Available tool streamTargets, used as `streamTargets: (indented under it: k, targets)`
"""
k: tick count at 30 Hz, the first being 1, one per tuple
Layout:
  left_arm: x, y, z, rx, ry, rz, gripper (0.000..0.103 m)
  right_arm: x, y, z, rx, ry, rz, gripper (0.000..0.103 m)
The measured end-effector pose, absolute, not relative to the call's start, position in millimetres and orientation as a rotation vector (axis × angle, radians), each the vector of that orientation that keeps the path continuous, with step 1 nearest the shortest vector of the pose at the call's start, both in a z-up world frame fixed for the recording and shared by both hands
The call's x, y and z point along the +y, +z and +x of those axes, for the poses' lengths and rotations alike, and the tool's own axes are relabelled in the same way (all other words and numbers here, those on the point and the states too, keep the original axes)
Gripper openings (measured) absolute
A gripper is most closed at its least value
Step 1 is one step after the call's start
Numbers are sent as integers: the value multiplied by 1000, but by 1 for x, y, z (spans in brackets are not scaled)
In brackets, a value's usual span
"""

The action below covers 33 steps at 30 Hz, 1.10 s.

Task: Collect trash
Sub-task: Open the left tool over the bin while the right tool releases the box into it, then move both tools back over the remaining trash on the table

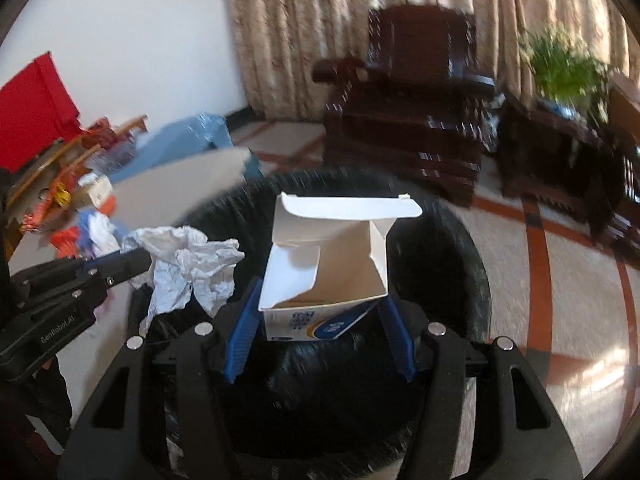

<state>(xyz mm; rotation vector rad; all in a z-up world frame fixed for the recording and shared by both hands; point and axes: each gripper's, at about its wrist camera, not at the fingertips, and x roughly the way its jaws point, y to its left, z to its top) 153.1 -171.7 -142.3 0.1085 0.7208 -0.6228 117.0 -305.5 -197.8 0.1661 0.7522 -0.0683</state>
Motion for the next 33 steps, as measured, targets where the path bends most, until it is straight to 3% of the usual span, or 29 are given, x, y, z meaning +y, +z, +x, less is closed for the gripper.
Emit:
streamTargets:
  k: [2,3,7,9,12,14,24,33]
  targets:
    - [-172,-149,152,743,-635,105,13,-305,-207,116,782,-84,169,59]
    - [-173,-150,152,753,-640,101,15,-306,-210,114,791,-89,171,66]
    - [-163,-147,149,744,-626,88,44,-302,-206,107,777,-100,169,75]
    - [-154,-143,149,735,-613,81,47,-299,-200,107,759,-101,174,79]
    - [-137,-136,148,711,-575,76,60,-295,-187,110,726,-101,176,92]
    - [-122,-128,144,678,-540,80,67,-283,-177,113,697,-81,163,95]
    - [-5,-103,126,564,-268,87,72,-183,-144,145,616,159,178,98]
    - [111,-126,125,595,37,51,72,-77,-155,164,629,346,29,98]
